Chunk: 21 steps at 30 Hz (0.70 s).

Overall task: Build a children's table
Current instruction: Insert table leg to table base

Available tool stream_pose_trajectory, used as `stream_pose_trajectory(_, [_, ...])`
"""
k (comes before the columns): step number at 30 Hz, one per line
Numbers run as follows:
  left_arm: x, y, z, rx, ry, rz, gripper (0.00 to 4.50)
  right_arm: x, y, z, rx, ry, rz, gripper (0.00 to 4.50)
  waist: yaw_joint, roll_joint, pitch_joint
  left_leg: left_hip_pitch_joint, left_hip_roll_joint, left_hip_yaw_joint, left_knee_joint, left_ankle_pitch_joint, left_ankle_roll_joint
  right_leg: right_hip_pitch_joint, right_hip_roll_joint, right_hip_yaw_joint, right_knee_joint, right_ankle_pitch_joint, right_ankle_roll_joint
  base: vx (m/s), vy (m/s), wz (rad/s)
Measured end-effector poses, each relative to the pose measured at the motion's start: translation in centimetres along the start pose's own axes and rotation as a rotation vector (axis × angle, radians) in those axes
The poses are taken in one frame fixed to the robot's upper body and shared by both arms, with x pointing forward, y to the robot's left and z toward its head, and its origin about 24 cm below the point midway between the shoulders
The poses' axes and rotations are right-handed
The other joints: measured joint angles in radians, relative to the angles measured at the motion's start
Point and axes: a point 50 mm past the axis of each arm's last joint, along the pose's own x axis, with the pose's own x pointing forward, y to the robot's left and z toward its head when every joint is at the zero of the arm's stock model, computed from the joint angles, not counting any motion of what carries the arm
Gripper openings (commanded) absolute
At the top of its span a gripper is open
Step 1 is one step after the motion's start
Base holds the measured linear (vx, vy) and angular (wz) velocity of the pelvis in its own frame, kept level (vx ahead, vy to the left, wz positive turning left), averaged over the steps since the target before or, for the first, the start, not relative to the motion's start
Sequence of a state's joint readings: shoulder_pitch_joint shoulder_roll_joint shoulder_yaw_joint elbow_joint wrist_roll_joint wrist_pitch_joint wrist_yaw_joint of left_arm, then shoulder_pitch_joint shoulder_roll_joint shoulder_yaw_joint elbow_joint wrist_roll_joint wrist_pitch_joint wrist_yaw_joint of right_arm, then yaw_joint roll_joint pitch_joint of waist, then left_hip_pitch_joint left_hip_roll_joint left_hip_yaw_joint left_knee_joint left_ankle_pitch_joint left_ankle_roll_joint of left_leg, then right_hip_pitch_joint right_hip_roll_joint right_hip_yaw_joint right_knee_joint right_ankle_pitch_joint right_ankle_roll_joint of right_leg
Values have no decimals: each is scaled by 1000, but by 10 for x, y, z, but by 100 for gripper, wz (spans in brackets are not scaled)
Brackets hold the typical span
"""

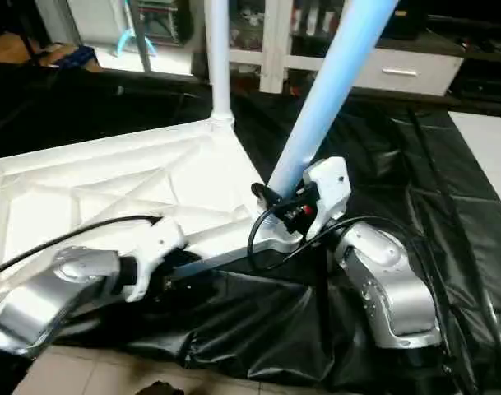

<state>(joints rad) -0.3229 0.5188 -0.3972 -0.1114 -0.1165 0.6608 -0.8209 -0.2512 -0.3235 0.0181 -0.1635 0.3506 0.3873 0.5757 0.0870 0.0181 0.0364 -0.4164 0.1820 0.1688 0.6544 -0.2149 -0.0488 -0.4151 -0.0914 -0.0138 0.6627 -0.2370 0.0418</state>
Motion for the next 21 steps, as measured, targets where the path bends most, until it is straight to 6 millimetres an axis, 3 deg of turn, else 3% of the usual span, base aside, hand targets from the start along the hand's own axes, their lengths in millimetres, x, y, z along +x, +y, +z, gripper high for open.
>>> stream_pose_trajectory(1, [-1, 2, -4, -7, 16, 7, 279, -1, 0, -1, 0, 5, -2, 185, -1, 0, 0, 0, 0, 0, 0, 0, 0, 0, 0, 0, 0, 0, 0, 0, 0, 0])
stream_pose_trajectory(4, [0, 4, -7, -30, 23, 6, 279, -3, -1, -3, 3, 14, -6, 185, -7, 0, 0, 0, 0, 0, 1, 0, -1, 0, 0, 1, 0, 0, 0, 0, 0, 0])
stream_pose_trajectory(6, [0, 5, -7, -40, 15, 0, 241, -3, -1, -3, 3, 13, -5, 185, -7, 1, 0, 1, -1, 0, 1, 1, -1, 1, 0, 0, 0, 0, 0, 0, 0, 0])
stream_pose_trajectory(13, [0, 15, -10, -28, 13, -11, 199, -4, -2, -2, 7, 6, -13, 185, 0, 2, 0, 9, -1, 0, 0, 1, -2, 8, 0, 0, 0, 0, 0, 0, 0, 0])
stream_pose_trajectory(21, [-6, 32, -19, 21, 31, 20, 145, -5, -2, -6, 22, 1, -22, 185, 4, 16, -1, 11, -3, -1, 0, 0, -1, 12, -2, 0, -3, 0, 0, 0, 0, 0])
